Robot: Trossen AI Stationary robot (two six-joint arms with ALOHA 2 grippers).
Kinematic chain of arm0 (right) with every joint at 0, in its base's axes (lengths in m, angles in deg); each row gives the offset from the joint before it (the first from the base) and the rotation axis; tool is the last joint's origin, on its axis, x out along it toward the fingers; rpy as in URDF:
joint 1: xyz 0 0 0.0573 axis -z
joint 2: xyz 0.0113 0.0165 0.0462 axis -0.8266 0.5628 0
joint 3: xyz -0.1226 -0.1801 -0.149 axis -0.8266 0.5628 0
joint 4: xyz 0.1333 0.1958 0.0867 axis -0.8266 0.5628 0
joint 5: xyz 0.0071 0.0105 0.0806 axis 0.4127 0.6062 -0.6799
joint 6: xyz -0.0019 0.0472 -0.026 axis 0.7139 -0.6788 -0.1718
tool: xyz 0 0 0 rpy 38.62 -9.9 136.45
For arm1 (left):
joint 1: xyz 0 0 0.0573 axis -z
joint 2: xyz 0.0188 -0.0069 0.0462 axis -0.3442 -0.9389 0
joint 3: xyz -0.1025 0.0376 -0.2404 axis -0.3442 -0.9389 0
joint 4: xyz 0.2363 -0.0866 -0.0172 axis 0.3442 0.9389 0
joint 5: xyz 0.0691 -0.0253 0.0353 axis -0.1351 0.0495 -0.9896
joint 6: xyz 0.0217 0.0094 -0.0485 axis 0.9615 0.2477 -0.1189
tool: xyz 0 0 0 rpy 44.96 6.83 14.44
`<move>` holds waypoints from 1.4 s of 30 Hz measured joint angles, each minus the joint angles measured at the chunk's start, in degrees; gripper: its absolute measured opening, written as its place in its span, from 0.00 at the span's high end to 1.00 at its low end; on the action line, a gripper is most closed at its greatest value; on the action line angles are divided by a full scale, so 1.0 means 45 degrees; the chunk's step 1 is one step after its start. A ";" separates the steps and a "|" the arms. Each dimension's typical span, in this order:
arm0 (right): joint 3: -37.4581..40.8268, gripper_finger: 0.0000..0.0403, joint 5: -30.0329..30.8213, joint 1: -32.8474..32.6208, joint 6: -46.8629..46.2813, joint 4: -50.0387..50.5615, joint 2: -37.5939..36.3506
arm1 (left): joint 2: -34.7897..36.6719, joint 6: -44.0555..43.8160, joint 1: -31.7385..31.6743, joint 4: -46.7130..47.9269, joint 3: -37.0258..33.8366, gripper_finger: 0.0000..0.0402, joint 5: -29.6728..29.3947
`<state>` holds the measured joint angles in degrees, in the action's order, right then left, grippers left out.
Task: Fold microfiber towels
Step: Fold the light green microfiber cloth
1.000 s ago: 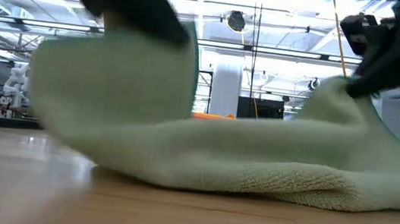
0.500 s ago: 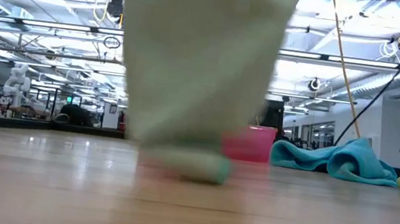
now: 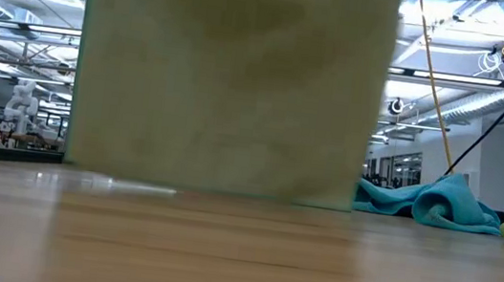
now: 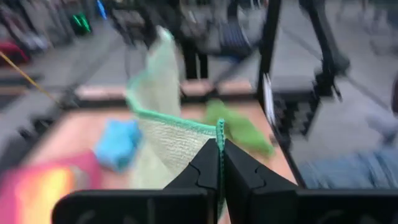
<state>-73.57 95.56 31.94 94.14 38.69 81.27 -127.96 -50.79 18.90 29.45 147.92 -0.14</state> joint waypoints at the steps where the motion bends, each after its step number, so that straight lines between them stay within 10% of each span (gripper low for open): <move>1: 0.0000 0.99 0.0000 -0.0137 -0.0527 0.0434 0.0147 | -0.0255 -0.0367 0.0144 0.0012 -0.0231 0.97 0.0166; 14: 0.0000 0.99 -0.1311 -0.2359 -0.4624 0.1385 0.2937 | -0.3864 -0.3259 0.2396 -0.4012 -0.1356 0.97 0.0324; 24: 0.0000 0.99 -0.0787 -0.3090 -0.6196 0.1457 0.4754 | -0.5177 -0.5695 0.3364 -0.3152 -0.1356 0.97 -0.1274; 42: 0.0015 0.99 -0.1895 -0.3363 -0.4826 0.1611 0.7209 | -0.8116 -0.8312 0.3442 -0.4539 -0.1351 0.98 -0.1421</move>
<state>-73.51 87.03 16.80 72.42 45.94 113.71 -164.48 -88.20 34.39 9.03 141.84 -6.54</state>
